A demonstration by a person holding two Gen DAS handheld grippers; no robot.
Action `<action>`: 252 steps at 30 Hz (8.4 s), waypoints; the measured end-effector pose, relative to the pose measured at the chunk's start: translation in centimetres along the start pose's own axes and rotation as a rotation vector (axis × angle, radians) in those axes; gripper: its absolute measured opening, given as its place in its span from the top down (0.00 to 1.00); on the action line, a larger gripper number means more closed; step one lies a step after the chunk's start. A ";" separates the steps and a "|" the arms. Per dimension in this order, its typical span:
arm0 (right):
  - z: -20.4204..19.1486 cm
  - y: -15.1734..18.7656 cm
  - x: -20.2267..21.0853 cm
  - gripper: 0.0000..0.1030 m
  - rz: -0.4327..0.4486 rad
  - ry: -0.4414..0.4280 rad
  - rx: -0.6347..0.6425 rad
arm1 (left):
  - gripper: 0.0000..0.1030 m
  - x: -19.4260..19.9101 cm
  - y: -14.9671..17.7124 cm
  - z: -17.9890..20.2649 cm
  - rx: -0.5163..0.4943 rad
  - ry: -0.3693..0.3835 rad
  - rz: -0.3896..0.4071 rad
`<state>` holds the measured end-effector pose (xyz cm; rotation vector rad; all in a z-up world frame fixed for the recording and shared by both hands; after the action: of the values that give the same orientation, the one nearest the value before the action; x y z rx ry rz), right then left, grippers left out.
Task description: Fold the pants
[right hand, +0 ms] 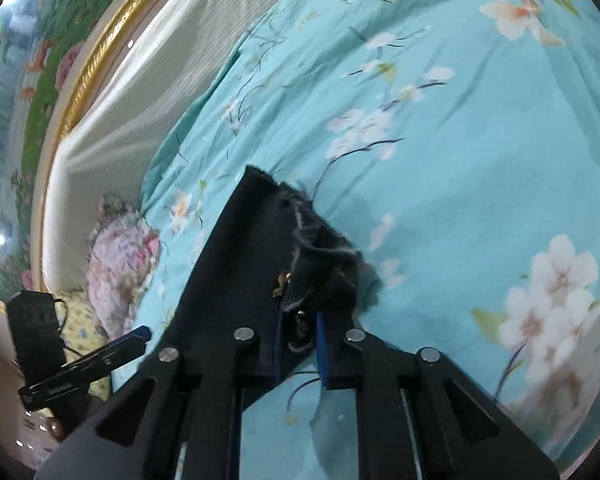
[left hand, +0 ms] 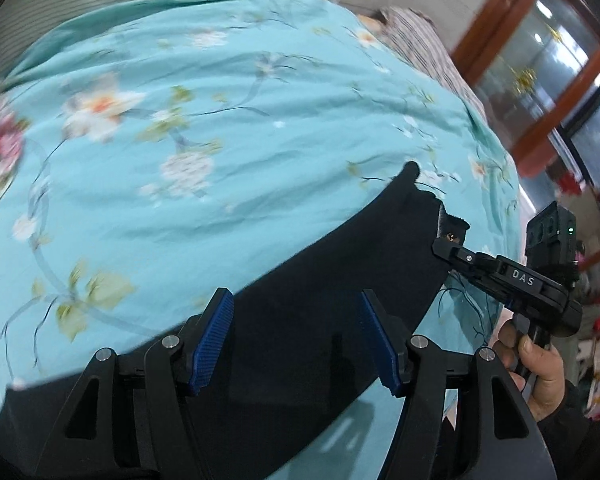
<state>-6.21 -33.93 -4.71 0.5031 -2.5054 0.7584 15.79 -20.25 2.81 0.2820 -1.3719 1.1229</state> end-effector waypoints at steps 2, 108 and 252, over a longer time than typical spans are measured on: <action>0.7 -0.1 0.9 0.88 0.029 -0.013 0.006 | 0.37 -1.0 -1.0 1.1 -0.047 0.018 -0.018; -20.6 16.6 -10.5 0.54 -0.507 -0.430 0.560 | 0.54 11.3 20.3 -18.9 0.627 0.026 0.271; -18.6 4.4 -11.9 0.82 -0.437 -0.584 0.686 | 0.80 10.2 11.3 -2.3 0.387 -0.113 0.321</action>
<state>7.62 -17.04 0.77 1.6476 -2.3975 1.4365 6.71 -8.30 6.24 0.4186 -1.3211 1.6653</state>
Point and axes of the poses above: each gripper's, at about its wrist camera, not at the fingertips, and x roughly against the way its jaws point, z to its right, y to its underside, the point moved 2 cm from there along -x, roughly the way its jaws point
